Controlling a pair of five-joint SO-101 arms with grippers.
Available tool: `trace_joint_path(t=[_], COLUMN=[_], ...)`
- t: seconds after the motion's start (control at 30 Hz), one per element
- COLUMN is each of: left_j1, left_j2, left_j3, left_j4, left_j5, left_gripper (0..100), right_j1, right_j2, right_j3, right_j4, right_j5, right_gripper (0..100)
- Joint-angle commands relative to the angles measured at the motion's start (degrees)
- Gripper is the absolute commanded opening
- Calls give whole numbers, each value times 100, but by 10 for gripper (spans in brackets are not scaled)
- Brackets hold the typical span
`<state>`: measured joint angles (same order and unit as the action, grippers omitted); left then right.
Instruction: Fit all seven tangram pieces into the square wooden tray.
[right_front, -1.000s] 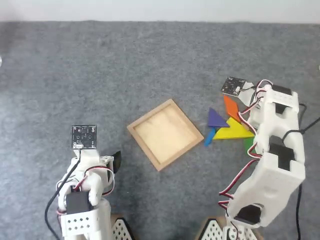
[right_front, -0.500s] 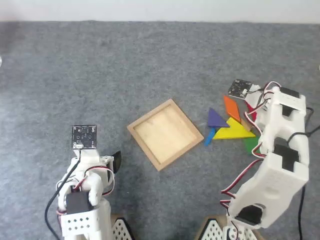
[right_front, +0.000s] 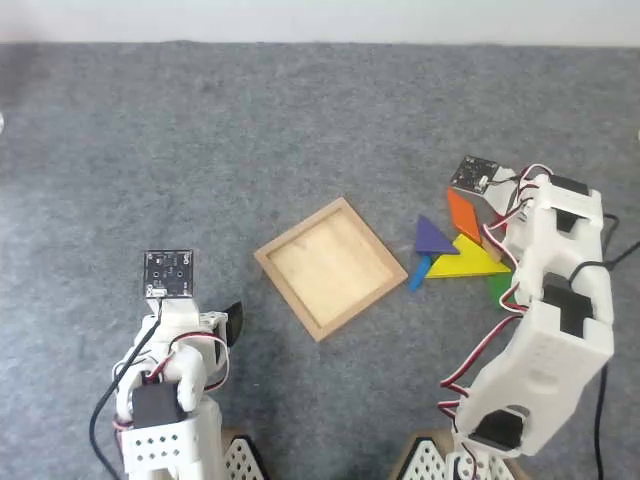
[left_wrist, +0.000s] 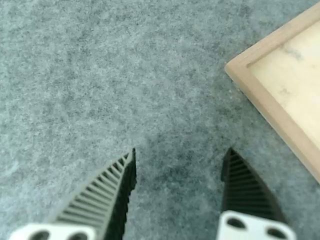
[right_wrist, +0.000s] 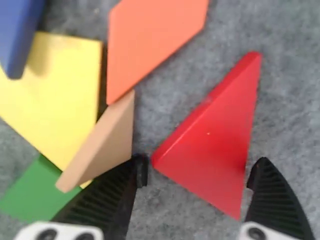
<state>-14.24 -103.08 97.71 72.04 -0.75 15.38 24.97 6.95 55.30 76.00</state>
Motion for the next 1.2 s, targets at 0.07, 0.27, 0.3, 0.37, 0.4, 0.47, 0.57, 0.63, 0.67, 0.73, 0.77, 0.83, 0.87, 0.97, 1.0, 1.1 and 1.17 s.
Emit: trace_joint_path(t=[0.07,0.27,0.3,0.37,0.4,0.47,0.57,0.63,0.67,0.73,0.77,0.83,0.87,0.97,1.0,1.1,1.17], left_j1=[-18,-18,-18,-18,-18,-18,-18,-18,-18,-18,-18,-18,-18,-18,-18,-18,-18], left_j2=[-123,-123,-123,-123,-123,-123,-123,-123,-123,-123,-123,-123,-123,-123,-123,-123,-123], left_j3=[-127,-127,-127,-127,-127,-127,-127,-127,-127,-127,-127,-127,-127,-127,-127,-127,-127], left_j4=[26,26,26,26,26,26,26,26,26,26,26,26,26,26,26,26,26], left_j5=[44,44,44,44,44,44,44,44,44,44,44,44,44,44,44,44,44], left_gripper=[271,271,271,271,271,271,271,271,271,271,271,271,271,271,271,271,271], right_j1=[-136,-145,-145,-136,-136,-48,224,382,418,444,426,347,268,-119,-277,-681,-822], right_j2=[13,-22,-31,-40,-40,-40,-233,-470,-593,-769,-848,-927,-945,-875,-848,-646,-444], right_j3=[-123,-114,-114,-132,-132,-141,-229,-378,-492,-695,-782,-914,-976,-1187,-1196,-1222,-1231], right_j4=[-233,-224,-224,-224,-224,-224,-92,277,488,769,875,1051,1174,1622,1719,1789,1692], right_j5=[-97,-105,-105,-114,-114,-114,-255,-695,-923,-1301,-1503,-1952,-2163,-2699,-2857,-3147,-3314], right_gripper=[117,81,84,83,83,87,88,105,126,184,214,261,277,295,294,294,294])
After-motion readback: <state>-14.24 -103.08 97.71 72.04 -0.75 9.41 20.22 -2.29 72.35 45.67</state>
